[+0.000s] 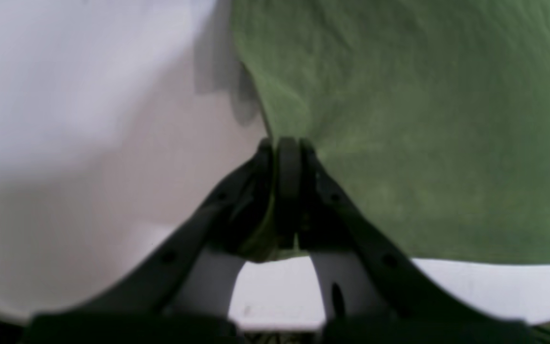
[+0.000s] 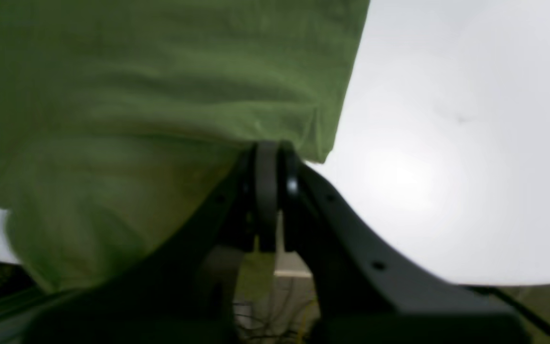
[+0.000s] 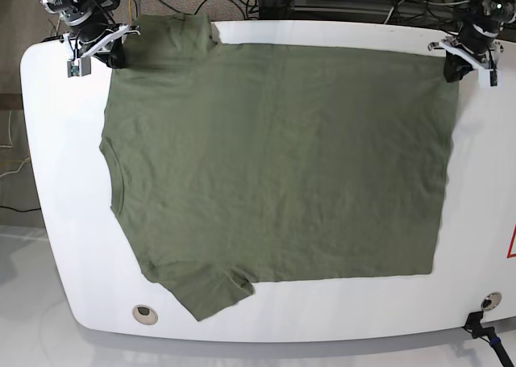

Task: Fold the T-shirt properly
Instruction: 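Lift the shoulder edge with both grippers and fold it over the body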

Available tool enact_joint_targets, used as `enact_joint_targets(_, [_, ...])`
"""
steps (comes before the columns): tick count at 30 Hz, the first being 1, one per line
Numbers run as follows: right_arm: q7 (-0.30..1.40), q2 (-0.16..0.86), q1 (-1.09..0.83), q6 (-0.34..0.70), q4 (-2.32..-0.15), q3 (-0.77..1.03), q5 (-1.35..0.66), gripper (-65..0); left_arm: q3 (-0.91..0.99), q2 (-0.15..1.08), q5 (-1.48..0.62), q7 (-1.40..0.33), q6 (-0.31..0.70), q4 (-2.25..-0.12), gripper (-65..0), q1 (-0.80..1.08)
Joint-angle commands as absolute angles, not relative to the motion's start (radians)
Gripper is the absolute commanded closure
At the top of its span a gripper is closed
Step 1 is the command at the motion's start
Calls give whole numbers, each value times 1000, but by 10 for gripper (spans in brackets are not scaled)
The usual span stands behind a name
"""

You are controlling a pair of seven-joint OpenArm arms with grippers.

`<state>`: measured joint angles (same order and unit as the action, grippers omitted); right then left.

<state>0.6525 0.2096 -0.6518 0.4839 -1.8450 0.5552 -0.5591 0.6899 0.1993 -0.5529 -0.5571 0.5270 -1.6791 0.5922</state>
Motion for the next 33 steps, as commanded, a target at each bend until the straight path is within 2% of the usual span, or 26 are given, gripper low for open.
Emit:
enact_joint_targets(1, [641,224,-667,491,-1873,569,-608,0,741,209,-585,-545,528,-1721,0,621])
enact_joint_targets(8, [661,224,-672,518,-1934,595,-652,0,810,199,-611,-560,528,-1761,0,637])
enact_joint_targets(15, [665,226,-513,507,-1992,580,-491,0,800,194,-601,-575,523,-1775,0,541])
enact_joint_targets(16, [674,182,-504,513,-1965,570,-533,-19,792,170,-611,-593,526,-1768,-12,529])
enact_joint_targets(18, [673,171,-495,513,-1965,575,-544,-19,794,170,-611,-596,526,-1782,-14,513])
enact_joint_targets(33, [679,165,-461,513,-1965,575,-579,-19,788,170,-610,-598,526,-1822,-14,478])
